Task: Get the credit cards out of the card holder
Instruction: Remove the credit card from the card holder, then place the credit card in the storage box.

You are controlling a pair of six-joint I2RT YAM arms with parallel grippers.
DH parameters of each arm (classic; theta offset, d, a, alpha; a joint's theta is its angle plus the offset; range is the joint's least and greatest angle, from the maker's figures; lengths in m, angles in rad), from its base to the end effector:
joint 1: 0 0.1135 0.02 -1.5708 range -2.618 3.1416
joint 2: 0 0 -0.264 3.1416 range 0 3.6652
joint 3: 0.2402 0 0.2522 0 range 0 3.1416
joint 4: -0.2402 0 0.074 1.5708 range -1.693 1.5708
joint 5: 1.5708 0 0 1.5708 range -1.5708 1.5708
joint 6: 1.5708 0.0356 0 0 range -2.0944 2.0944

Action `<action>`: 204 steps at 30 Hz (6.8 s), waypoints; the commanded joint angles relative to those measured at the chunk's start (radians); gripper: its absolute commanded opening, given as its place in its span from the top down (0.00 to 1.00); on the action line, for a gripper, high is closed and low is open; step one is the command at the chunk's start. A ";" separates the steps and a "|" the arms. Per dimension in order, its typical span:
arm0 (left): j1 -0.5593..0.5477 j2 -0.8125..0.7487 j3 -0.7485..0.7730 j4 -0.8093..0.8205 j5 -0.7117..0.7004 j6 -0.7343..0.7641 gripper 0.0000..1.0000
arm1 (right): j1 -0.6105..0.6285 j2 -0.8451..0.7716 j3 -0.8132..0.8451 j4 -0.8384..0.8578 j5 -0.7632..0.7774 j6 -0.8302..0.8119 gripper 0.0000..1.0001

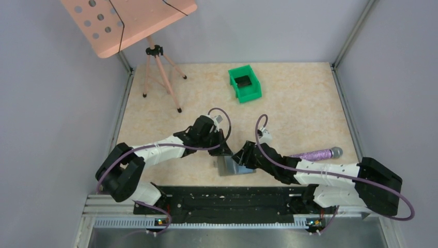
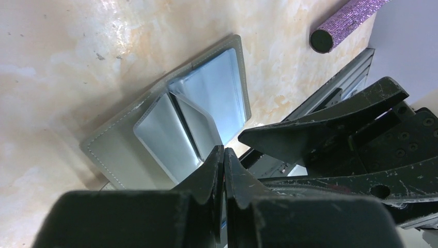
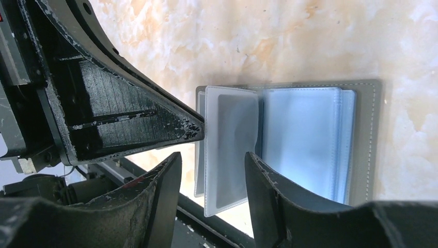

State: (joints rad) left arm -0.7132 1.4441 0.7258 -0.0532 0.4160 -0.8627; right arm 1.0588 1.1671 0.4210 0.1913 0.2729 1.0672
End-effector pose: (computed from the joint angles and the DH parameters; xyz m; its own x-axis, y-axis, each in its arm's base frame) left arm 0.2076 -0.1986 0.1851 -0.9639 -0.0848 -0.2522 0.1312 0.6731 -0.7278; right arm 0.1205 0.1949 0.1770 -0.7615 0.3665 -0.5345 -0.1249 0.7263 0.6760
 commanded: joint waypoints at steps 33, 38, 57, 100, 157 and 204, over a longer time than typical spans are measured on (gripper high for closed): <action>-0.023 0.039 -0.016 0.031 -0.111 0.019 0.88 | -0.049 -0.093 0.063 -0.146 -0.095 -0.157 0.77; -0.023 0.054 -0.052 0.074 -0.082 0.008 0.87 | -0.109 0.011 0.037 -0.061 -0.191 -0.149 0.78; -0.023 0.051 -0.182 0.315 -0.020 0.019 0.58 | -0.139 0.088 -0.166 0.081 -0.159 -0.018 0.79; -0.030 0.219 -0.256 0.745 0.079 -0.174 0.83 | -0.139 0.083 -0.223 0.169 -0.153 0.007 0.81; 0.018 -0.410 -0.135 0.025 0.342 0.300 1.00 | -0.388 -0.399 0.105 -0.200 -0.822 -0.503 0.49; 0.018 -0.451 -0.150 0.112 0.396 0.235 1.00 | -0.388 -0.276 0.003 0.052 -1.058 -0.408 1.00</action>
State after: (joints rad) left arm -0.6983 1.0286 0.5541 0.0109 0.8467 -0.6262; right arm 0.6777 0.9222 0.4179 0.2058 -0.8017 0.6571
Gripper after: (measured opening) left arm 0.010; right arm 0.006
